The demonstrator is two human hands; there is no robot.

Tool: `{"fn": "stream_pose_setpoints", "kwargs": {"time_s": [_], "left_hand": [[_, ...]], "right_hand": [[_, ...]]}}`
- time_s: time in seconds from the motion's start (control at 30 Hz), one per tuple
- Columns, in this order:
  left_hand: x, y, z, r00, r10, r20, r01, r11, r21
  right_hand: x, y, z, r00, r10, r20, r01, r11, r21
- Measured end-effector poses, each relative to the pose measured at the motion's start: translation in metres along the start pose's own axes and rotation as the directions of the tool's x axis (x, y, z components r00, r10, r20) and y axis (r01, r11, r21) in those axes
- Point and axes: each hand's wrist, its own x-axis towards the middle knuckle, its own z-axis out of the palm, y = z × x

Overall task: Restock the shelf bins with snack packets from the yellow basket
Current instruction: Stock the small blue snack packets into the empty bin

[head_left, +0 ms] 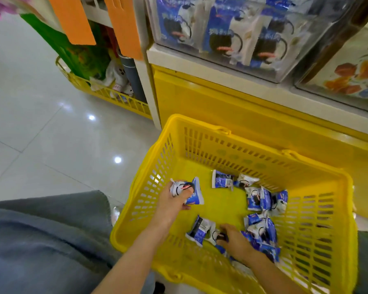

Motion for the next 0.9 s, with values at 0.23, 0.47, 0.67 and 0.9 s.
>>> {"fn": "stream_pose_setpoints", "kwargs": {"time_s": [0.23, 0.47, 0.67, 0.9], "left_hand": [[0.004, -0.009, 0.004, 0.998, -0.059, -0.002, 0.059, 0.993, 0.103], [0.002, -0.012, 0.000, 0.987, -0.157, -0.038, 0.160, 0.982, 0.099], [-0.012, -0.011, -0.002, 0.985, -0.152, -0.076, 0.164, 0.968, 0.191], [-0.046, 0.019, 0.017, 0.978, -0.133, 0.163, 0.165, 0.965, -0.205]], "right_hand": [[0.003, -0.005, -0.003, 1.000, -0.014, 0.018, 0.019, 0.946, -0.324], [-0.014, -0.020, -0.035, 0.992, -0.021, -0.121, 0.006, 0.992, -0.127], [-0.041, -0.057, -0.077, 0.958, -0.110, -0.265, 0.197, 0.924, 0.328], [-0.091, -0.107, -0.088, 0.903, -0.163, -0.397, 0.378, 0.743, 0.553]]}}
